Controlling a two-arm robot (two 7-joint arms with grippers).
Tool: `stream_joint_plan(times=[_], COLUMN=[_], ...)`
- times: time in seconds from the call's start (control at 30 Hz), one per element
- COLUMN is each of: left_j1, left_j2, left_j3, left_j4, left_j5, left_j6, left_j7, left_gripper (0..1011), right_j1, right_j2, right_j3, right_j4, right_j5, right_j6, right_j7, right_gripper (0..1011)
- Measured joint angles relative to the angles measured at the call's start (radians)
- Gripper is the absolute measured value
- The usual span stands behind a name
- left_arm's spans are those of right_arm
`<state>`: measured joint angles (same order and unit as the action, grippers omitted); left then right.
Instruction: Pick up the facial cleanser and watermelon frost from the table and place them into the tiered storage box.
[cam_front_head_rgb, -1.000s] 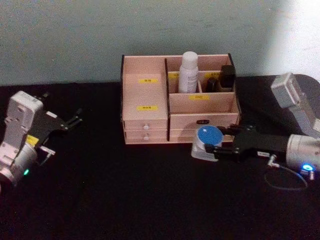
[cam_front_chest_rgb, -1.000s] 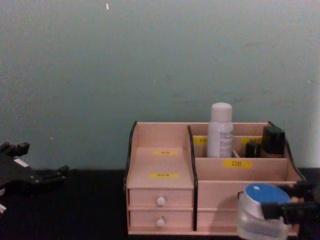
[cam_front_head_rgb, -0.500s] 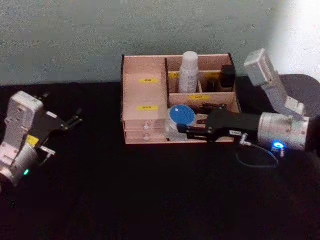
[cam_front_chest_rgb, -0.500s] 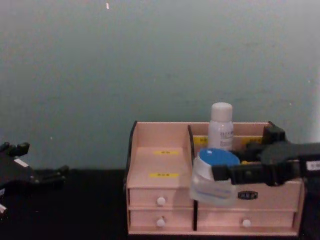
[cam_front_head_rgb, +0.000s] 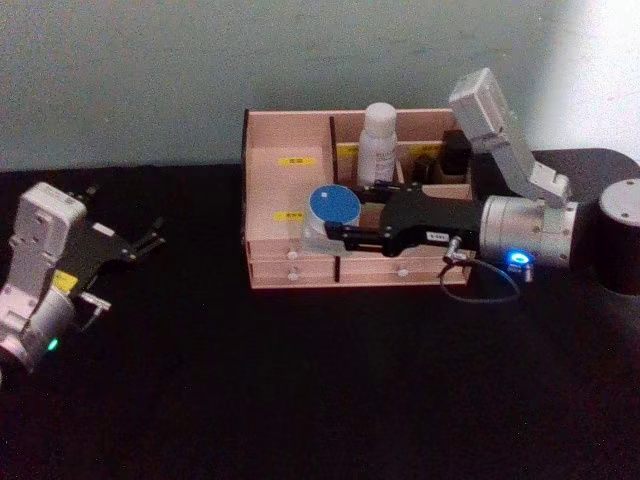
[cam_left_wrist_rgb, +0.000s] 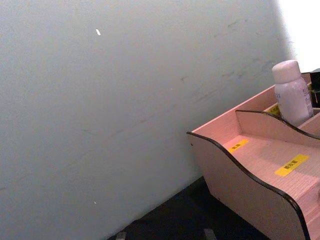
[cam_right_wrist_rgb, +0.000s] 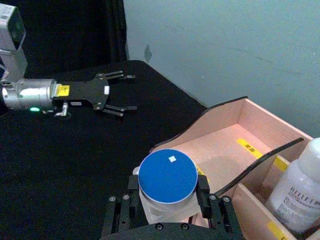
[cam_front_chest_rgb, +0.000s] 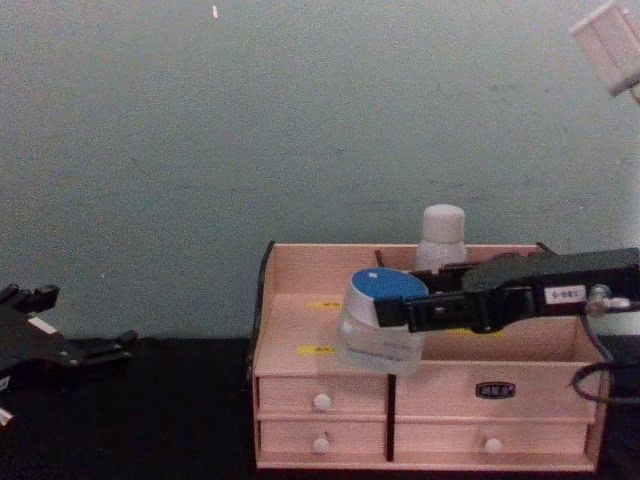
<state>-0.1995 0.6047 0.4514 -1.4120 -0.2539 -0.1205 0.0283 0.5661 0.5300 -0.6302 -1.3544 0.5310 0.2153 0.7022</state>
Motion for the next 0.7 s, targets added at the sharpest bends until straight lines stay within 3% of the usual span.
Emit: stream_joint_plan(times=[0.7], left_j1=[0.0], left_j2=[0.0], left_j3=[0.0], left_j4=[0.0], left_j5=[0.0], left_j6=[0.0], left_j7=[0.0], left_gripper=[1001], right_j1=[0.115], right_j2=[-0.141], right_j3=[-0.038], right_j4=[0.189], right_j5=[-0.041], right_j6=[0.001], right_j7=[-0.037], right_gripper=[700])
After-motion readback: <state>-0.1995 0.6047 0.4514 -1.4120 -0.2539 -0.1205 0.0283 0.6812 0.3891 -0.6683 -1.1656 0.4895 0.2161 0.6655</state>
